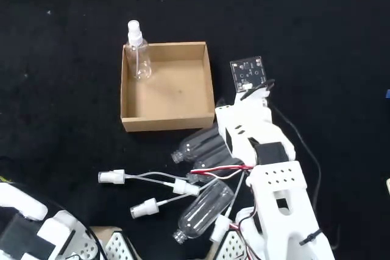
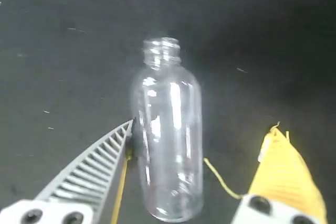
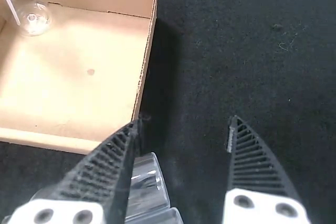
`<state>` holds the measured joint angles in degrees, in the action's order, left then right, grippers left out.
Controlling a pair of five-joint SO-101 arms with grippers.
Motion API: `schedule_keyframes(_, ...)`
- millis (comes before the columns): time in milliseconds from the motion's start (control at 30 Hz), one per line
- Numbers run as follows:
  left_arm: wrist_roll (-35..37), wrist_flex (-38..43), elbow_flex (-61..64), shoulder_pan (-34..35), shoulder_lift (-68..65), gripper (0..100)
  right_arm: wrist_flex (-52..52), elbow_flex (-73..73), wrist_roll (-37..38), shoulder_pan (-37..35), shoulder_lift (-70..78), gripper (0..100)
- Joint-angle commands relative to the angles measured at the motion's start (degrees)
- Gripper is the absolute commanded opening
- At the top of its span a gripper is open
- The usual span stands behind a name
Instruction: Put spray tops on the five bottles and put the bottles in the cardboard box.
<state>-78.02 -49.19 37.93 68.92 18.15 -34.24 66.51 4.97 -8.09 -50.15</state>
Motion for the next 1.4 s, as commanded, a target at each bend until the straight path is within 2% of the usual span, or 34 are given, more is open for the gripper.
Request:
schedule_keyframes(0, 2.20, 8.70, -0.04, 1.01, 0.26, 35, 1.32, -0.31, 0.18, 1.05, 0.31, 24.3)
schedule_keyframes(133, 3.78, 9.05, -2.42, 1.01, -0.62, 35, 1.32, -0.31, 0.18, 1.05, 0.31, 24.3)
schedule_keyframes(333, 3.78, 8.97, -8.13, 1.19, -11.08, 35, 1.32, -0.31, 0.18, 1.05, 0.31, 24.3)
schedule_keyframes(533, -3.25, 8.88, -9.80, 2.59, -15.82, 35, 1.49, -0.31, 0.18, 1.05, 0.40, 24.3)
schedule_keyframes(700, -3.25, 8.26, -9.80, 2.07, -16.00, 35, 1.58, -0.31, 0.18, 1.05, 0.40, 24.3)
schedule_keyframes(867, -3.87, -0.97, -10.68, 1.10, -16.00, 32, 1.58, -0.31, 0.18, 1.05, 0.40, 24.3)
schedule_keyframes(1133, -3.87, -1.93, -10.42, 0.40, -16.09, 14, 1.32, -0.31, 0.18, 1.05, 0.40, 24.3)
schedule_keyframes(1233, -3.96, -8.88, -10.86, -0.48, -15.38, 10, 1.49, -0.31, 0.18, 1.05, 0.40, 24.3)
schedule_keyframes(1367, -3.96, -23.38, -16.22, -4.09, -15.38, 9, 1.41, -0.31, 0.09, 1.05, 0.40, 24.3)
